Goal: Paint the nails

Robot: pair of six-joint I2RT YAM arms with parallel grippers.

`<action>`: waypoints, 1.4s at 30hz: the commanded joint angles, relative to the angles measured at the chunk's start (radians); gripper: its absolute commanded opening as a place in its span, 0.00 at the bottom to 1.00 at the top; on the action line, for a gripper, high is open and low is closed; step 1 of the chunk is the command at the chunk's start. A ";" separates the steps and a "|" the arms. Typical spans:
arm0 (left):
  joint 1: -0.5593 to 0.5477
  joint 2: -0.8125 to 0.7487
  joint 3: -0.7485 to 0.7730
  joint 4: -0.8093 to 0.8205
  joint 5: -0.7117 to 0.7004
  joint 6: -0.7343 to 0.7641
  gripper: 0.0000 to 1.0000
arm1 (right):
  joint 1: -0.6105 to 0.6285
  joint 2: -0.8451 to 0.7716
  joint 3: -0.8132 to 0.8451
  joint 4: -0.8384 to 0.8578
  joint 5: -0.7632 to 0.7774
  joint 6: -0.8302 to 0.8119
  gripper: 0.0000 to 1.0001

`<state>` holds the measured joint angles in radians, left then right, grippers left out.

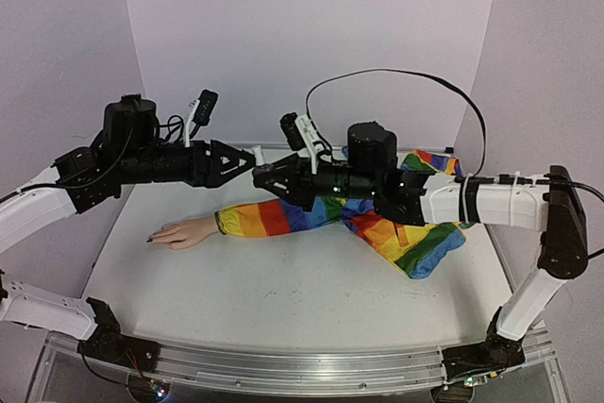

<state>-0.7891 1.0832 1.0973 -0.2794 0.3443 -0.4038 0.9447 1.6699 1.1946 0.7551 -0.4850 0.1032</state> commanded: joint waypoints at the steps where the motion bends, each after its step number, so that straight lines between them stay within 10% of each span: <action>1: 0.000 0.041 0.071 0.064 -0.061 -0.038 0.69 | 0.039 0.025 0.035 0.048 0.159 -0.014 0.00; 34: -0.016 0.104 0.042 0.056 0.069 0.054 0.13 | 0.075 0.031 0.085 0.041 0.210 -0.004 0.00; 42: -0.016 0.122 -0.008 0.052 0.415 0.222 0.04 | -0.034 0.007 0.116 0.177 -0.383 0.109 0.00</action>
<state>-0.7792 1.1965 1.1236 -0.2260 0.4370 -0.2859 0.9672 1.7168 1.2106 0.6964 -0.4656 0.1314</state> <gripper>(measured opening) 0.155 0.222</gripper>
